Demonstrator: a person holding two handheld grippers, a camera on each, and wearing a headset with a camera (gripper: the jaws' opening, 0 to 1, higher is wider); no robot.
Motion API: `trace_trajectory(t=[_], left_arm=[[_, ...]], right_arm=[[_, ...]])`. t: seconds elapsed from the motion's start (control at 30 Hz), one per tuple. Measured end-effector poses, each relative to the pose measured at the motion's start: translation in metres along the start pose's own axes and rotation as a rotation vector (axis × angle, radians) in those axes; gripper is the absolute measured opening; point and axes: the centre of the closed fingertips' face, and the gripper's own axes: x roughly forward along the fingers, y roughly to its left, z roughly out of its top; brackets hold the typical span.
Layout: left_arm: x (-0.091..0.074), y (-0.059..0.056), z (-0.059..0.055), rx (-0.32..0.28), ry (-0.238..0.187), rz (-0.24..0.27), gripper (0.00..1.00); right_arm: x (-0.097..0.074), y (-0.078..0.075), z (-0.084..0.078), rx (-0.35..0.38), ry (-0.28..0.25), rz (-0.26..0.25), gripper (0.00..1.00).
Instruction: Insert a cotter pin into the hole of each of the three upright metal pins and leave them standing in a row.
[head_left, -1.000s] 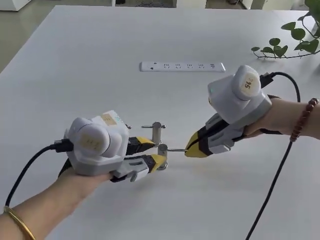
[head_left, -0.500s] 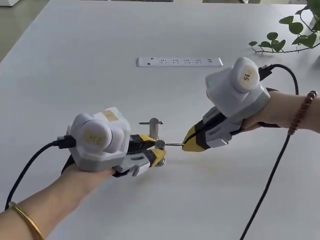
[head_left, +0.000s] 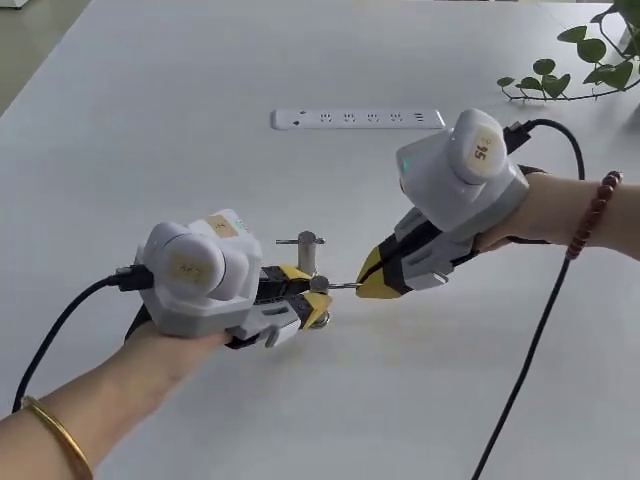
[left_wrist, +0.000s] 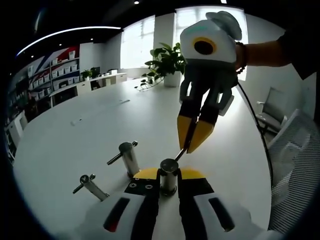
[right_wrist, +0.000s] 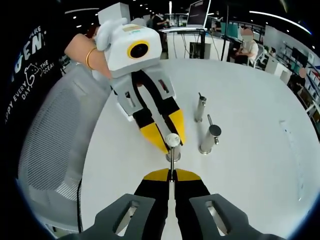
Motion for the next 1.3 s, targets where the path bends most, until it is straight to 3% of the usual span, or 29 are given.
trace_trajectory(t=[0.5, 0.7, 1.03, 1.3], left_arm=[[0.002, 0.000, -0.001, -0.012, 0.000, -0.004, 0.12], [0.003, 0.001, -0.002, -0.094, -0.024, -0.010, 0.12], [0.005, 0.000, -0.004, -0.116, -0.035, -0.005, 0.13], [0.005, 0.001, -0.013, -0.120, -0.015, 0.015, 0.12]], right_arm=[[0.011, -0.004, 0.007, -0.049, 0.014, -0.011, 0.00], [0.012, -0.005, 0.007, -0.048, 0.009, -0.021, 0.00], [0.013, -0.003, 0.010, -0.029, -0.004, -0.032, 0.00], [0.008, -0.004, 0.011, -0.035, -0.017, -0.037, 0.02]])
